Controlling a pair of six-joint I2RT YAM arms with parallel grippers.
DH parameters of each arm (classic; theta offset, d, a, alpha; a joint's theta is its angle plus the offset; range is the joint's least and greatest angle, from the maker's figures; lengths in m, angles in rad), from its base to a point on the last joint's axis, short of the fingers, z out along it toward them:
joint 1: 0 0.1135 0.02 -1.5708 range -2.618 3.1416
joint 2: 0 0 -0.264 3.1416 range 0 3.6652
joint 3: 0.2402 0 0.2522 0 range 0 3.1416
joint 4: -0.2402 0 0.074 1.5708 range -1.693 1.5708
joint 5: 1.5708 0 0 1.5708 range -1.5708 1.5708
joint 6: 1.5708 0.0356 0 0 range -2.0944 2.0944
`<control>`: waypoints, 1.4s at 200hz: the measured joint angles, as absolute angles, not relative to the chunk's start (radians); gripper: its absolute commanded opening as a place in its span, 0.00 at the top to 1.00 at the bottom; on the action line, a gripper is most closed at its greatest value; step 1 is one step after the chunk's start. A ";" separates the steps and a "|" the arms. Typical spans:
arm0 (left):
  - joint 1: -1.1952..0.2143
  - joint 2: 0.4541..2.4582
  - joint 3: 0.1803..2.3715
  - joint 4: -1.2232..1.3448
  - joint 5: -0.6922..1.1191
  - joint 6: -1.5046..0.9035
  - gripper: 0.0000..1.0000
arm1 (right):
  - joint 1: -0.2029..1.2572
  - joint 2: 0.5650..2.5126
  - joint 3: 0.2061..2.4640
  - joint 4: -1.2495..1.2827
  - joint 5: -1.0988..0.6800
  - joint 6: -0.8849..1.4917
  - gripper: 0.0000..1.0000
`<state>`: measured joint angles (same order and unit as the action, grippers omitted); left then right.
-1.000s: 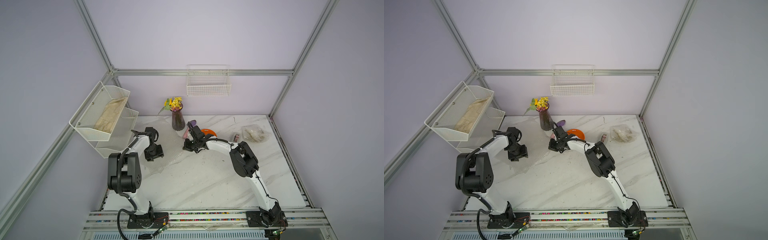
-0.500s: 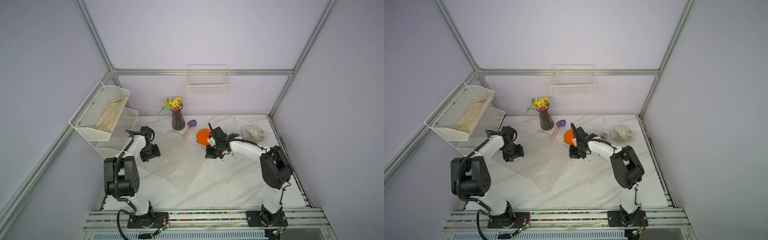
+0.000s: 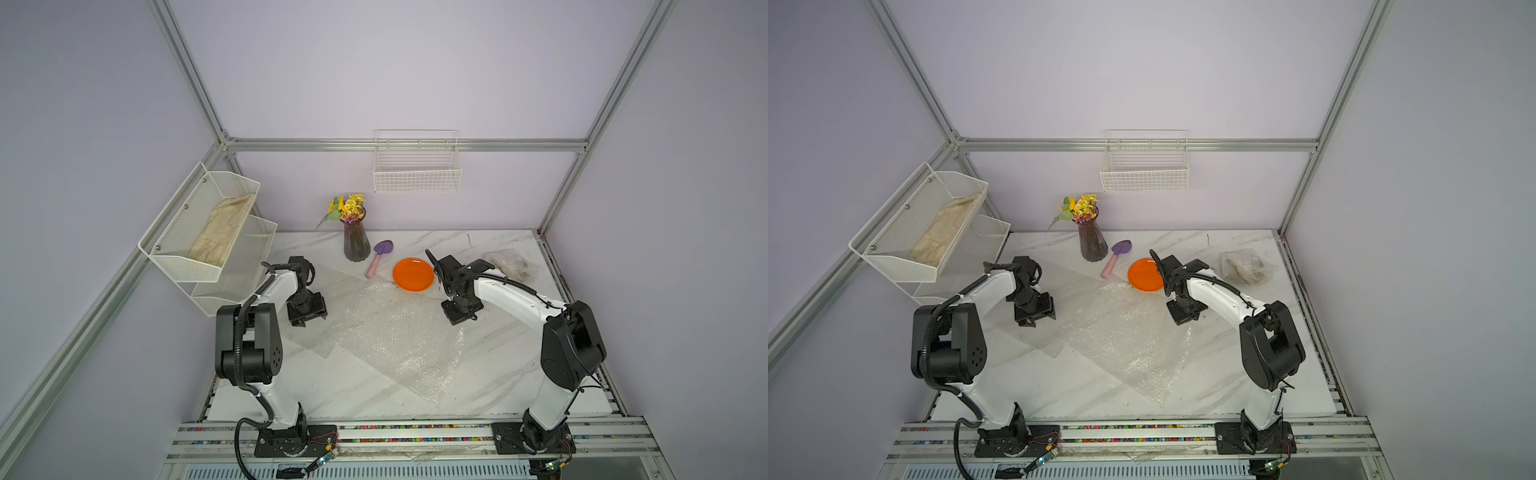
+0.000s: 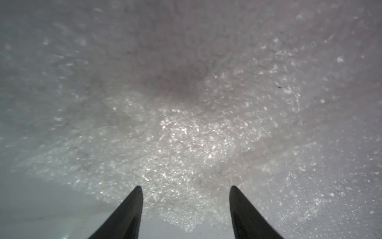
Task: Wrap dinner plates in bubble wrap
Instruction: Move the bubble wrap to the center of the board.
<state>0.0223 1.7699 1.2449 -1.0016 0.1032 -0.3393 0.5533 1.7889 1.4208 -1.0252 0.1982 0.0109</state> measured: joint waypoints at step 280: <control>-0.551 1.773 1.122 -0.986 -0.115 -0.588 0.57 | 0.329 2.233 1.699 -0.461 -0.371 0.474 0.72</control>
